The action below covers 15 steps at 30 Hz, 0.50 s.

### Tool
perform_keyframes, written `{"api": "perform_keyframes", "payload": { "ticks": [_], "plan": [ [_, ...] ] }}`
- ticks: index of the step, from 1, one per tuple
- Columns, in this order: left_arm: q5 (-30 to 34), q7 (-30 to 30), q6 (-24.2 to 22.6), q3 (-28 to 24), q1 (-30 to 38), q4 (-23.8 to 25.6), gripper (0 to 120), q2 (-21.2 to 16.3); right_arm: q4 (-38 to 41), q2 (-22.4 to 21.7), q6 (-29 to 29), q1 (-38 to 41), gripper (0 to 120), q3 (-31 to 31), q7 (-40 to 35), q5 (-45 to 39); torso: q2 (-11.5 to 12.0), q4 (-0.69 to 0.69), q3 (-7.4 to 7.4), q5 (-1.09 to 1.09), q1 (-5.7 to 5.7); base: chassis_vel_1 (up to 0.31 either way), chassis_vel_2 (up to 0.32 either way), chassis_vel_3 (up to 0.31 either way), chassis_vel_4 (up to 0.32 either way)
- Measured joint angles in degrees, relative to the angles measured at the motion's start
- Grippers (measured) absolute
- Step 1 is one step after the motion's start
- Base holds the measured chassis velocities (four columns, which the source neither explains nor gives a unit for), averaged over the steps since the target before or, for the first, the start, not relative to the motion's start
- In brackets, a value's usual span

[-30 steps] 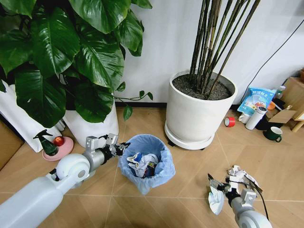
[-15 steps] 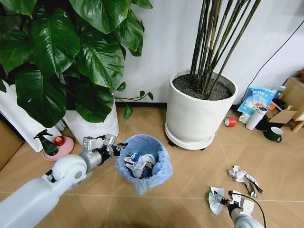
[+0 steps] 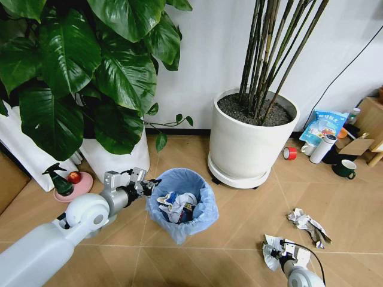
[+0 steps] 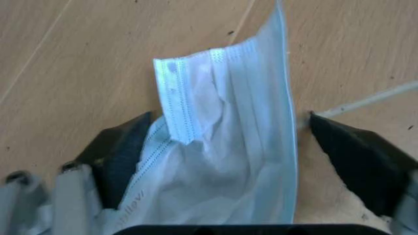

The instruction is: Pick up the trash bin and place the garbage on the floor into it.

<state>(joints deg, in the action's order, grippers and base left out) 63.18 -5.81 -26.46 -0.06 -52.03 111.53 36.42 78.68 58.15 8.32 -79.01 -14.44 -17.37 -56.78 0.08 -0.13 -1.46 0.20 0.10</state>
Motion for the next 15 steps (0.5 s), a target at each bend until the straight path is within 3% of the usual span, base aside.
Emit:
{"api": "perform_keyframes", "payload": {
  "ticks": [5, 15],
  "plan": [
    [0.16, -0.05, -0.02, 0.07, 0.15, 0.07, 0, -0.05, 0.09, -0.11, 0.08, -0.14, 73, 0.02, 0.01, 0.00, 0.00, -0.01, 0.00, 0.03, 0.00, 0.000, 0.000, 0.000, 0.000],
    [0.27, -0.07, -0.06, 0.50, 0.15, -0.06, 0, -0.06, 1.24, -0.56, 0.16, -1.10, 35, -0.35, 0.12, -0.14, 0.01, 0.00, 0.00, -0.04, 0.00, 0.000, 0.000, 0.000, 0.000]
  ]
}}
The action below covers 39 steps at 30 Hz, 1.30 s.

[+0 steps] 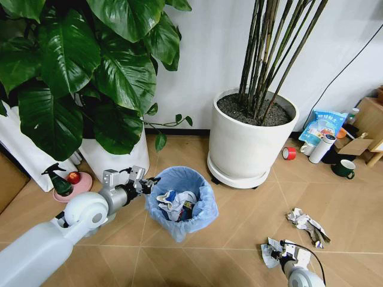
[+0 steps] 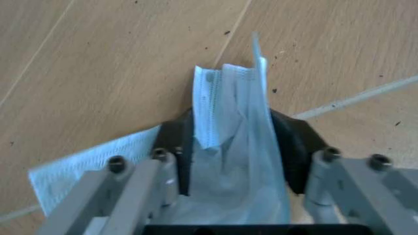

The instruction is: Pick up the trash bin and place the garbage on the floor into it.

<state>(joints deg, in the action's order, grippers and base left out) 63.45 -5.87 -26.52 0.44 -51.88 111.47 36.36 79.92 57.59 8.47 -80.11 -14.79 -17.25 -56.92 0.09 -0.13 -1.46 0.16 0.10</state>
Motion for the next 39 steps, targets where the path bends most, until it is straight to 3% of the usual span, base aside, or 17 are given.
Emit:
{"api": "perform_keyframes", "payload": {
  "ticks": [2, 10, 23, 25, 26, 27, 30, 31, 35, 36, 39],
  "plan": [
    [0.00, 0.02, 0.00, 0.03, 0.00, 0.00, 0, 0.01, 0.13, -0.05, 0.03, -0.07, 32, -0.02, 0.01, -0.04, 0.00, 0.00, 0.00, 0.00, 0.00, 0.000, 0.000, 0.000, 0.000],
    [0.01, 0.09, -0.01, 0.35, -0.06, 0.00, 0, -0.03, 0.88, -0.38, 0.23, -0.52, 0, -0.13, 0.06, -0.28, 0.00, 0.00, 0.00, -0.01, 0.00, 0.000, 0.000, 0.000, 0.000],
    [0.23, 0.41, -0.02, 0.04, 0.12, -0.66, 0, -0.06, 5.51, -2.68, -1.93, -3.11, 0, -2.30, 3.77, 1.41, 0.00, 0.00, 0.00, 0.02, 0.00, 0.000, 0.000, 0.000, 0.000],
    [0.26, 0.81, -0.02, -0.74, 0.65, -1.16, 0, -0.10, 6.83, -3.82, -5.00, -3.75, 0, -3.45, 8.40, 3.78, 0.00, 0.00, 0.00, 0.02, 0.00, 0.000, 0.000, 0.000, 0.000],
    [0.32, 0.97, -0.02, -1.26, 1.17, -1.55, 0, -0.10, 7.23, -4.73, -9.24, -3.97, 0, -4.65, 13.70, 7.58, 0.00, 0.00, 0.00, 0.02, 0.00, 0.000, 0.000, 0.000, 0.000],
    [0.32, 0.97, -0.02, -1.26, 1.17, -1.55, 0, -0.10, 7.23, -4.73, -9.24, -3.97, 0, -4.65, 13.70, 7.58, 0.00, 0.00, 0.00, 0.02, 0.00, 0.000, 0.000, 0.000, 0.000],
    [0.33, 1.13, -0.02, -2.79, 2.40, -2.22, 0, 0.23, 10.61, -7.83, -17.96, -3.93, 0, -7.06, 27.42, 13.39, 0.00, -0.01, 0.00, 0.01, 0.01, 0.000, 0.000, 0.000, 0.000],
    [0.33, 1.13, -0.02, -2.79, 2.40, -2.22, 0, 0.23, 10.61, -7.83, -17.96, -3.93, 0, -7.06, 27.42, 13.39, 0.00, -0.01, 0.00, 0.01, 0.01, 0.000, 0.000, 0.000, 0.000],
    [0.11, 1.16, -0.01, -4.61, 3.43, -2.48, 0, 0.84, 15.13, -12.49, -25.75, 0.45, 0, -5.75, 43.52, 10.37, 0.00, 0.01, 0.00, 0.03, 0.01, 0.000, 0.000, 0.000, 0.000],
    [0.11, 1.16, -0.01, -4.61, 3.43, -2.48, 0, 0.84, 15.13, -12.49, -25.75, 0.45, 0, -5.75, 43.52, 10.37, 0.00, 0.01, 0.00, 0.03, 0.01, 0.000, 0.000, 0.000, 0.000],
    [0.12, 1.20, 0.16, -6.92, 5.31, -2.78, 0, 1.22, 15.82, -13.76, -29.13, 6.36, 0, -2.18, 53.60, 7.24, 0.00, 0.00, 0.00, 0.00, 0.01, 0.000, 0.000, 0.000, 0.000]
  ]
}}
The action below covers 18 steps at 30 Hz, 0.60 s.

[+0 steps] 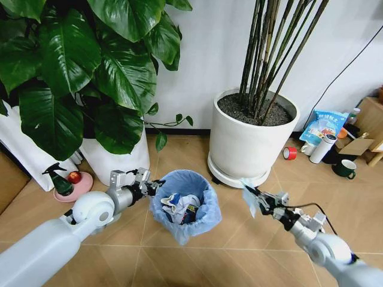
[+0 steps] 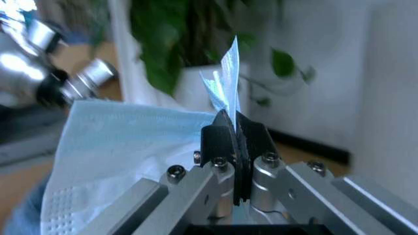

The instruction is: Pick up the trash bin and place the garbage on the floor into it.

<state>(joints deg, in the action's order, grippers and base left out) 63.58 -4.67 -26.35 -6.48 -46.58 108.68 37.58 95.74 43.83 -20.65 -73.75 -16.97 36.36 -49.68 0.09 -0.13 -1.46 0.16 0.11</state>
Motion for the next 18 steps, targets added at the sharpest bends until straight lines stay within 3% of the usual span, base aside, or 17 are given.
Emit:
{"api": "perform_keyframes", "payload": {
  "ticks": [5, 11, 18],
  "plan": [
    [0.01, 0.18, 0.39, -3.54, 2.76, -0.98, 0, 1.21, -0.84, 0.50, -0.43, 9.16, 0, 6.34, 5.91, -2.52, 0.00, 0.02, 0.00, 0.01, 0.00, 0.000, 0.000, 0.000, 0.000],
    [0.03, 0.36, 0.57, -5.28, 3.96, -1.23, 0, 1.60, -2.06, 1.09, -0.41, 12.51, 0, 9.79, 6.76, -2.82, 0.00, 0.01, 0.00, 0.04, 0.00, 0.000, 0.000, 0.000, 0.000],
    [0.44, 0.46, 0.80, -9.02, 6.92, -2.38, 0, 2.41, -6.02, 3.99, 1.45, 20.28, 0, 20.01, 5.10, -2.78, 0.00, 0.00, 0.00, 0.02, 0.00, 0.000, 0.000, 0.000, 0.000]
  ]
}}
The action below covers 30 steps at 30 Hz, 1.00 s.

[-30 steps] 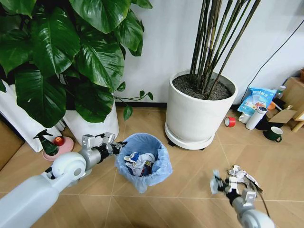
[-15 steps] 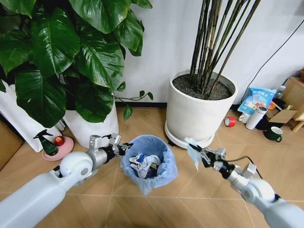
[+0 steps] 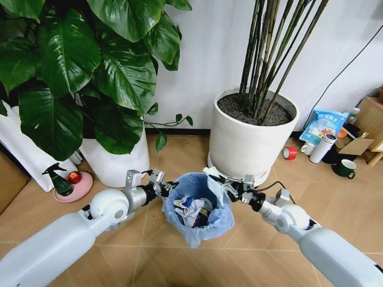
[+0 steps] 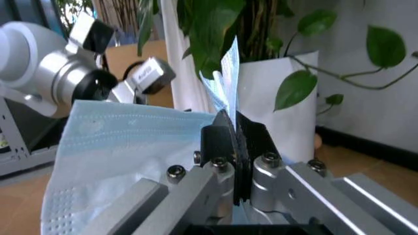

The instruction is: Pick up the trash bin and place the garbage on the floor into it.

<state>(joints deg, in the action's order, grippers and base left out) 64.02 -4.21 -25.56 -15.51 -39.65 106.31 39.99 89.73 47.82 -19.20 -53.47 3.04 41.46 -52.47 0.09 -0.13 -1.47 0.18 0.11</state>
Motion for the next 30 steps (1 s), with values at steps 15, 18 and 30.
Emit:
{"api": "perform_keyframes", "payload": {
  "ticks": [15, 18, 30],
  "plan": [
    [0.51, -0.04, 0.00, -0.34, 0.62, 0.77, 0, 0.12, 0.38, -0.80, 7.27, 6.54, 30, 9.33, -6.29, 0.76, 0.00, 0.00, 0.01, 0.00, 0.00, 0.000, 0.000, 0.000, 0.000],
    [0.57, -0.07, -0.01, -0.16, 0.66, 0.89, 0, 0.12, 0.57, -0.92, 8.73, 7.39, 39, 10.05, -7.71, 0.82, 0.00, 0.00, 0.01, 0.00, 0.00, 0.000, 0.000, 0.000, 0.000],
    [0.63, -0.06, -0.09, 0.32, 0.81, 0.96, 0, -0.12, 1.55, -2.12, 11.32, 8.11, 81, 10.14, -9.76, 1.90, 0.00, 0.00, 0.01, -0.01, 0.00, 0.000, 0.000, 0.000, 0.000]
  ]
}}
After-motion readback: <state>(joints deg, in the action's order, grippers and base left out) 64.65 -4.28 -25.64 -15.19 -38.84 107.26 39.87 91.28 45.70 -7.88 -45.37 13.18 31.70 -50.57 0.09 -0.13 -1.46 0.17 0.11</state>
